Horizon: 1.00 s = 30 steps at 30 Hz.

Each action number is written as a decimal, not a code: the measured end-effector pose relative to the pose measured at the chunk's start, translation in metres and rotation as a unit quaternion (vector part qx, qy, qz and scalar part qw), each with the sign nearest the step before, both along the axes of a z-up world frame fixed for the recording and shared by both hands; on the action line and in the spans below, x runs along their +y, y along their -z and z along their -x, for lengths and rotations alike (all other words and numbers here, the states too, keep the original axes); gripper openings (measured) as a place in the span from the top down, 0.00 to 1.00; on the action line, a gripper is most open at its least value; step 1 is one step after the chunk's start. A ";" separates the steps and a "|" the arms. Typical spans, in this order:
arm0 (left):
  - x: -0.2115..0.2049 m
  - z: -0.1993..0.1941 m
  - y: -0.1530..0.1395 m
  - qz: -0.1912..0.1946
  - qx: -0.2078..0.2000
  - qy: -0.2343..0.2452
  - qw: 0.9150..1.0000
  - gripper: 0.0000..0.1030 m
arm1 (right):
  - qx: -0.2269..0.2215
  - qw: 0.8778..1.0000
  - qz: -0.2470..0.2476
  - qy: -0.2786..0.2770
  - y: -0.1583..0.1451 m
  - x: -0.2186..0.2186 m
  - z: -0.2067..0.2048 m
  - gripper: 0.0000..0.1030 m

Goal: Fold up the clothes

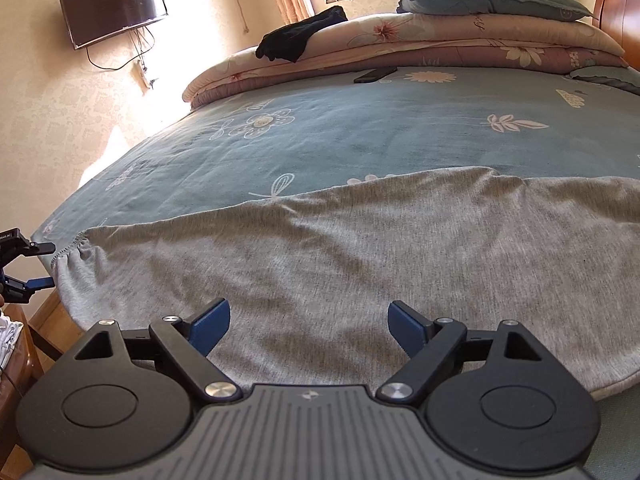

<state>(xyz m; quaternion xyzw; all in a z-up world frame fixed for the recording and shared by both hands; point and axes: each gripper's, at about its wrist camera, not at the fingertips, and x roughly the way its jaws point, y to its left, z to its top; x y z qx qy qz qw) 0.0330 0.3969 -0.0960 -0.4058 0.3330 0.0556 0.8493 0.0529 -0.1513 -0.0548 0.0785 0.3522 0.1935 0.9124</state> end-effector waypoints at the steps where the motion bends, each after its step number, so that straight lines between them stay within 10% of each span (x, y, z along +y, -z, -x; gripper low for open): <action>1: 0.001 -0.002 0.001 -0.001 -0.003 -0.004 1.000 0.28 | 0.001 1.000 -0.001 0.000 0.001 0.001 0.000 0.13; 7: -0.002 -0.023 -0.008 -0.041 -0.014 0.013 0.999 0.31 | 0.004 1.000 0.002 -0.008 0.005 0.008 0.002 0.13; 11: -0.014 -0.033 -0.020 -0.097 -0.005 0.042 0.994 0.76 | 0.010 1.000 0.003 -0.004 0.009 0.005 0.002 0.13; 19: -0.002 -0.047 -0.008 -0.057 0.039 0.042 0.997 0.44 | 0.024 1.000 -0.003 0.008 0.018 -0.002 0.002 0.12; 22: -0.007 -0.048 -0.009 -0.064 0.032 0.049 0.996 0.50 | 0.022 1.000 0.003 0.006 0.018 -0.001 0.003 0.10; 24: -0.010 -0.048 -0.013 -0.071 0.032 0.048 0.996 0.80 | 0.020 1.000 0.005 0.006 0.018 -0.001 0.004 0.10; 30: -0.027 -0.053 -0.044 -0.095 0.020 0.062 0.993 0.86 | 0.022 1.000 0.000 0.011 0.019 -0.003 0.003 0.10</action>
